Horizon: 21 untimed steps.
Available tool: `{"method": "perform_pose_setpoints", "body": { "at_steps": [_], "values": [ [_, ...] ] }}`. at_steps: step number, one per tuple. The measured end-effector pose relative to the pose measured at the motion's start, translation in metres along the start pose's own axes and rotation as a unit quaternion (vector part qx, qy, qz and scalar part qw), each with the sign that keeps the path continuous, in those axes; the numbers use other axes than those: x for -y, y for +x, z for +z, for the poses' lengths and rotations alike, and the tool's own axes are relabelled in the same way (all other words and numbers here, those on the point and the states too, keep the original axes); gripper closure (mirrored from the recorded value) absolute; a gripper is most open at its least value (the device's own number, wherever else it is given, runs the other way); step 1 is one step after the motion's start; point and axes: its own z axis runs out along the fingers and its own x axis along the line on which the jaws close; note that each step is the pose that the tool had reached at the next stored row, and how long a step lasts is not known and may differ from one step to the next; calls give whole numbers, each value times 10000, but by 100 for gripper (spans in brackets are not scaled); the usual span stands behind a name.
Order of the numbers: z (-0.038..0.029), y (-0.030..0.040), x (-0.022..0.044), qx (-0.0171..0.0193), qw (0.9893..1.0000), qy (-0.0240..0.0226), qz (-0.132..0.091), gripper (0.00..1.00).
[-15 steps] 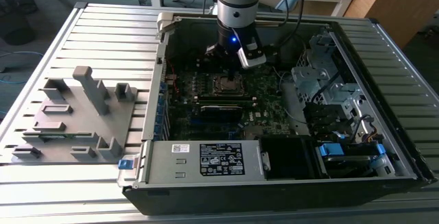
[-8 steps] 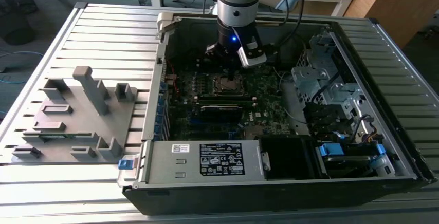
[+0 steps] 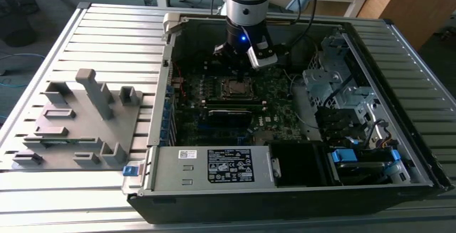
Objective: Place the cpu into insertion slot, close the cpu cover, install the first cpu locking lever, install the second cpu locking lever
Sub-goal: 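Install the second cpu locking lever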
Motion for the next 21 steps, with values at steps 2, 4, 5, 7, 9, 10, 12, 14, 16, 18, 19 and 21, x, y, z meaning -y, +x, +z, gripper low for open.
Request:
{"method": "perform_pose_setpoints", "body": {
  "at_steps": [2,4,5,7,9,10,12,14,16,18,19,21],
  "values": [
    [-12,-1,-1,0,10000,0,0,90],
    [-20,-1,-1,0,10000,0,0,90],
    [-23,-1,-1,0,10000,0,0,90],
    [-26,-2,-2,1,10000,-2,0,90],
    [-30,-2,-1,0,10000,0,0,90],
    [-33,-2,-1,0,10000,1,0,90],
    [-37,-2,-1,0,10000,0,0,90],
    [-38,-2,-2,0,10000,-1,0,90],
    [-39,-2,-2,0,10000,0,0,90],
    [-40,-2,-2,0,10000,0,0,90],
    [-45,-2,-1,-1,10000,2,0,90],
    [-48,-3,-2,0,10000,0,0,90]
  ]
}}
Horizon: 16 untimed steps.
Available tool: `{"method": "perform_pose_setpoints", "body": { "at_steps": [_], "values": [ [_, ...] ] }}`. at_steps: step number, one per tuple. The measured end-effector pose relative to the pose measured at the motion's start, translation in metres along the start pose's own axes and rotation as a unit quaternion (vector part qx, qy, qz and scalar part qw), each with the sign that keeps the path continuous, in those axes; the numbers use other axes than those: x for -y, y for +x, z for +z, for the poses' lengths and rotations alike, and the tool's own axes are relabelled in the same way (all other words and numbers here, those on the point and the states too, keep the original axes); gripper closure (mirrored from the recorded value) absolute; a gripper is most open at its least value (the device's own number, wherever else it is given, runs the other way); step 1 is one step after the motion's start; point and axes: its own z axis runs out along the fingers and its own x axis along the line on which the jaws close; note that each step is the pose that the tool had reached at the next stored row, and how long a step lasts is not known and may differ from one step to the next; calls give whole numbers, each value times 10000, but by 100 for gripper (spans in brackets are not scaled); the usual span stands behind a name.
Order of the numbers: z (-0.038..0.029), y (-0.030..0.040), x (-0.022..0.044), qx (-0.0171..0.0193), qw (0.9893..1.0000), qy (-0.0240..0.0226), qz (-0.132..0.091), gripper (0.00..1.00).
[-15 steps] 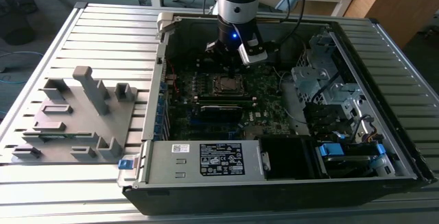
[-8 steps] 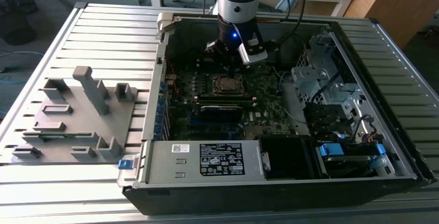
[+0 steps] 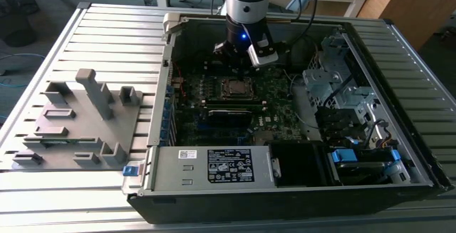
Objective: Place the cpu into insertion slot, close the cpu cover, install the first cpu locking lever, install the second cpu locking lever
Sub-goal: 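Install the second cpu locking lever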
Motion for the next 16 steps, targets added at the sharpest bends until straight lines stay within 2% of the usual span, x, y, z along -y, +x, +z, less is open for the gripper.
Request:
{"method": "perform_pose_setpoints", "body": {
  "at_steps": [16],
  "values": [
    [-37,-2,-2,0,10000,0,0,90]
  ]
}}
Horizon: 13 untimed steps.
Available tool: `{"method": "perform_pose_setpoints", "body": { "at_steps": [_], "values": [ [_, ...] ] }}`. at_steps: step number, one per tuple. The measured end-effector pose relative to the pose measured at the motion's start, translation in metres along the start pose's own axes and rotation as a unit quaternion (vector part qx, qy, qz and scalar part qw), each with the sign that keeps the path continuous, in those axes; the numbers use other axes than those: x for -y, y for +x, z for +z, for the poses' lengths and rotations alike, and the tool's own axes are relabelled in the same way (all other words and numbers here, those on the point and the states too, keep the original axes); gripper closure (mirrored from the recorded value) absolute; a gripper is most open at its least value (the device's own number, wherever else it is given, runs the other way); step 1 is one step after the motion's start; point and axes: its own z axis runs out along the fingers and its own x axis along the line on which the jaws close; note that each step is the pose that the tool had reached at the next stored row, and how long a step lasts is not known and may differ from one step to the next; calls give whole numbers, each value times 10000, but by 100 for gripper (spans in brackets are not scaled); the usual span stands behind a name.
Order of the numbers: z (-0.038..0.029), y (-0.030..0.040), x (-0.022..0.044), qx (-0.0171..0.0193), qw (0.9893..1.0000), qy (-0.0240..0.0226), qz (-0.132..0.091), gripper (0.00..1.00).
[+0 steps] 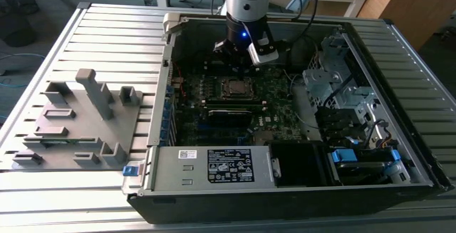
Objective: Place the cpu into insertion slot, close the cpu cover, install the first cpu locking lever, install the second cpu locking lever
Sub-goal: 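Install the second cpu locking lever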
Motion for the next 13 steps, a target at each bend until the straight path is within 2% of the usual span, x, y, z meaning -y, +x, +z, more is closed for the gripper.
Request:
{"method": "perform_pose_setpoints", "body": {
  "at_steps": [13],
  "values": [
    [-19,-1,-1,0,10000,-1,0,90]
  ]
}}
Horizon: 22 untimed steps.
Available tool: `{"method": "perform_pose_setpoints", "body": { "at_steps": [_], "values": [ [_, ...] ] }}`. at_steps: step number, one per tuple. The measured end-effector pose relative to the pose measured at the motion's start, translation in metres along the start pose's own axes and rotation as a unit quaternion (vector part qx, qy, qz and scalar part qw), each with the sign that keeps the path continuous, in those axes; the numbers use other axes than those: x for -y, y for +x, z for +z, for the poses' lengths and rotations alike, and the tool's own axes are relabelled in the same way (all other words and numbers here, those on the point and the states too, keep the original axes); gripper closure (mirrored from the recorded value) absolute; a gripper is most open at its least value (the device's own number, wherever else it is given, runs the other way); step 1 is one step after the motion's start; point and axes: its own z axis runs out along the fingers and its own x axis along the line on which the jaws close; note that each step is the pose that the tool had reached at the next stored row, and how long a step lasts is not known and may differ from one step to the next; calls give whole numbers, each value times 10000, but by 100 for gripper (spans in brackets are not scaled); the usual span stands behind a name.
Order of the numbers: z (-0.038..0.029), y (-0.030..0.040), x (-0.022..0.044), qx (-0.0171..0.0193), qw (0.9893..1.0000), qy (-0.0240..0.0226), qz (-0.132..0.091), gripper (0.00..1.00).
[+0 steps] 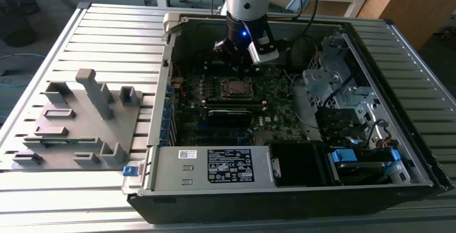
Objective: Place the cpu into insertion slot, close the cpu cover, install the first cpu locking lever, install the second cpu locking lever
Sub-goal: 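Install the second cpu locking lever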
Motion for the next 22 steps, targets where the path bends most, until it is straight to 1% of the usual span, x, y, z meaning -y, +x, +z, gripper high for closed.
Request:
{"method": "perform_pose_setpoints", "body": {
  "at_steps": [22],
  "values": [
    [-27,-2,4,-2,10000,3,-1,90]
  ]
}}
